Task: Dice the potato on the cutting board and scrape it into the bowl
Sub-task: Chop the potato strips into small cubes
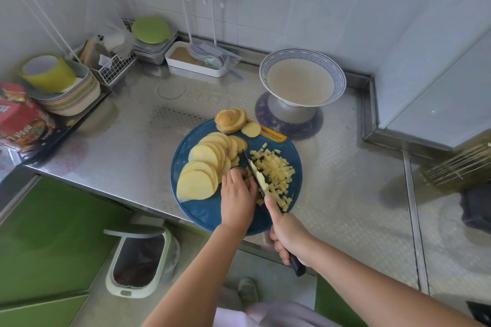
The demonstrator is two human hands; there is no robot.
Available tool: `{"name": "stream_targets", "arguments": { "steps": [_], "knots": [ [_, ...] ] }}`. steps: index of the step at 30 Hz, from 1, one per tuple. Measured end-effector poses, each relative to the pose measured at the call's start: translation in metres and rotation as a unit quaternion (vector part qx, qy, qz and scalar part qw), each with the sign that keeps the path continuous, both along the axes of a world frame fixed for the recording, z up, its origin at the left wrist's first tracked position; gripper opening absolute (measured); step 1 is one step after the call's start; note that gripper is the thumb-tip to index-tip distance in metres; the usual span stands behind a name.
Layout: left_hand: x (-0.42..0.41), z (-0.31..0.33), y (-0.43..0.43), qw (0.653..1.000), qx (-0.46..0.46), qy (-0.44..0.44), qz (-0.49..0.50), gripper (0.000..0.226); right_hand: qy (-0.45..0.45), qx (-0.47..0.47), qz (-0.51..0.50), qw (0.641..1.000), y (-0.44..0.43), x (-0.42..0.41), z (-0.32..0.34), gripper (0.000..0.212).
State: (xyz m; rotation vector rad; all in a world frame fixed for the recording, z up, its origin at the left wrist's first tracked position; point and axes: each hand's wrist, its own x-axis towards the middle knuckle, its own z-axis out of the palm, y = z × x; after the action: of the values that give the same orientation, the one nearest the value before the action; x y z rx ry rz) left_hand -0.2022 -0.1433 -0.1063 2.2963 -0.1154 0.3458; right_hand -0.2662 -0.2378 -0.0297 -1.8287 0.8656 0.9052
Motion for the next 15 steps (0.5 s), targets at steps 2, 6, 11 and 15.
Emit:
{"name": "stream_targets", "arguments": {
  "steps": [2, 6, 11, 15],
  "knots": [
    [0.0, -0.001, 0.001, 1.0, 0.0, 0.002, 0.002, 0.017, 0.004, -0.008, 0.003, 1.0, 0.001, 0.001, -0.003, 0.077],
    [0.0, -0.003, 0.0, 1.0, 0.006, -0.005, 0.007, 0.022, -0.006, 0.023, -0.015, 1.0, -0.002, 0.0, -0.01, 0.076],
    [0.0, -0.003, -0.001, 1.0, 0.017, -0.011, 0.013, 0.026, -0.009, 0.091, -0.057, 0.994, -0.01, 0.0, -0.01, 0.072],
    [-0.001, -0.001, -0.001, 1.0, 0.006, 0.003, 0.015, 0.019, -0.024, 0.124, -0.076, 0.989, -0.021, 0.001, -0.011, 0.072]
  ]
}}
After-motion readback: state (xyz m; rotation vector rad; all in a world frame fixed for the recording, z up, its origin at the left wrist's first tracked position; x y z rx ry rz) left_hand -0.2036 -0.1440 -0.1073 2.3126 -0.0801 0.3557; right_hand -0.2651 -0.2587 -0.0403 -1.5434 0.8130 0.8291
